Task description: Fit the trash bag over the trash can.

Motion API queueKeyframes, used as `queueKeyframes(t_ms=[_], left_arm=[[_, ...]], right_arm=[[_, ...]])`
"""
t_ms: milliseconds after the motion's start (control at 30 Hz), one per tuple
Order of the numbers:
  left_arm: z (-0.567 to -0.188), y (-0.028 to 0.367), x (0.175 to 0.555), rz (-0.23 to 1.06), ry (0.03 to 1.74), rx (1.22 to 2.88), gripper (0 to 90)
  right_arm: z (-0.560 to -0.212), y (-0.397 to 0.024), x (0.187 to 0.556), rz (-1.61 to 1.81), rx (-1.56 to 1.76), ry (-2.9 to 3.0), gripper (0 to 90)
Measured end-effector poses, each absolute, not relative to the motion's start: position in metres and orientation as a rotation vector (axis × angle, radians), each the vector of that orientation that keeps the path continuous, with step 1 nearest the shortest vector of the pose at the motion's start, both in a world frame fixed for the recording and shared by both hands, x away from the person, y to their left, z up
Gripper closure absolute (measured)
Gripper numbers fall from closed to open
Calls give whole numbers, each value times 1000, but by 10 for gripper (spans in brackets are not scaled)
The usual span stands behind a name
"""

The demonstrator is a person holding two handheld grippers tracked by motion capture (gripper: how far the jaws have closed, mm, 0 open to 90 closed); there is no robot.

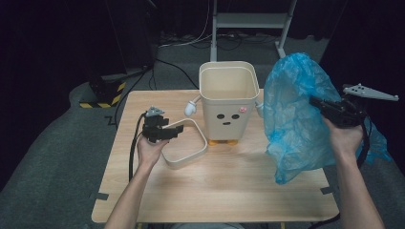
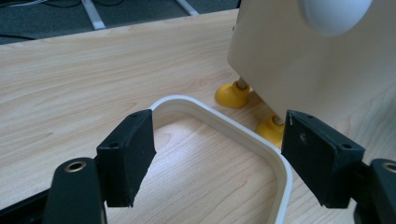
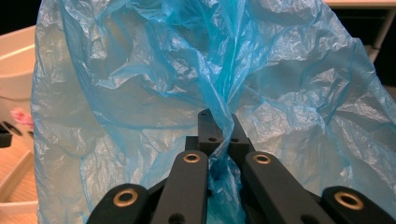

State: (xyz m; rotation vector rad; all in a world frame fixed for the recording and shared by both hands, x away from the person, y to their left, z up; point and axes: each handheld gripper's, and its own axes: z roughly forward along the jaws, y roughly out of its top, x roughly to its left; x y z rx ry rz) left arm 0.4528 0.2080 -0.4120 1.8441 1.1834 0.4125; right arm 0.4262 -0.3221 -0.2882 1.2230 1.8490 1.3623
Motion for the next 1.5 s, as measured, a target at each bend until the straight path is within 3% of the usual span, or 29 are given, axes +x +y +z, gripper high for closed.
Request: queueKeyframes(t_ms=[700,1500], left_arm=[[-373,213,455,489,1202,1795,281],[-322,209,462,476,1153,1731,270]], right_arm=[[-254,-280,433,1425,1083,1943,895],[-245,-226,453,1415,992,2040,895]])
